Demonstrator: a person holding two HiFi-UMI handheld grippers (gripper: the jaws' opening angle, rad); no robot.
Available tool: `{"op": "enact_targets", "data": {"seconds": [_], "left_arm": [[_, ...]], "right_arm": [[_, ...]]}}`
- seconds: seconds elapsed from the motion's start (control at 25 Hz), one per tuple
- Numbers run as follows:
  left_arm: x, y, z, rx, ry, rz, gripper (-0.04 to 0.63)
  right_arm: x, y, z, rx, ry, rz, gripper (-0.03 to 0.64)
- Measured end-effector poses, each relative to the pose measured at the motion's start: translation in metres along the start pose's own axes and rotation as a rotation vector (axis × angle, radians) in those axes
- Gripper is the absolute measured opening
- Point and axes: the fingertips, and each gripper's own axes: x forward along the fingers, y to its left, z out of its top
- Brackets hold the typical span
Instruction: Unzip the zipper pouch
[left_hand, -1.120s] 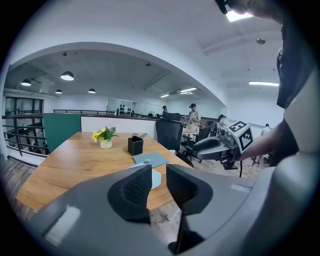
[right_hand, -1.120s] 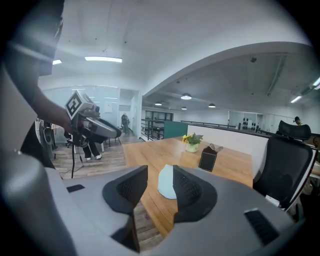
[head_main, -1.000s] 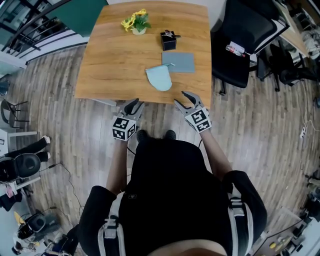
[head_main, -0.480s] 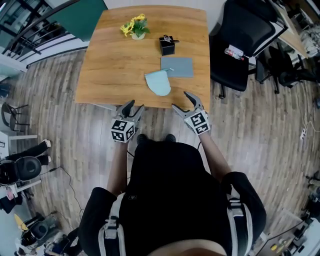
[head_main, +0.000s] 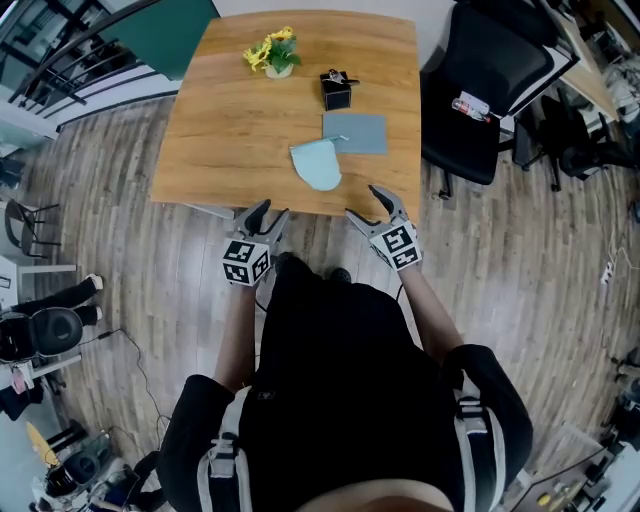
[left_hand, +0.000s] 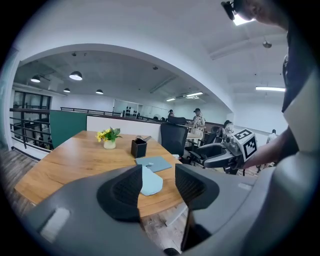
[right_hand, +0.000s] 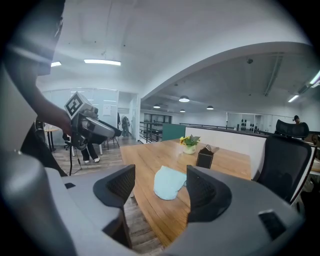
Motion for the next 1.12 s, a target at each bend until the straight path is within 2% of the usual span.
{"op": "enact_targets", "data": {"seconds": [0.52, 0.76, 1.12], "left_arm": [[0.016, 0.000, 0.003, 0.005, 0.009, -0.048, 0.198], [0.026, 0.010, 0.005, -0.020, 0.006, -0.049, 0.190], [0.040, 0.027, -0.002, -0.060, 0.026, -0.060, 0.184]], "right_arm": [[-0.001, -0.011, -0.002, 0.017, 0.019, -0.034, 0.317], [0.009, -0.012, 0.004, -0.059, 0.030, -0.016, 0.305], [0.024, -0.017, 0.005, -0.066, 0.060, -0.008, 0.298]]}}
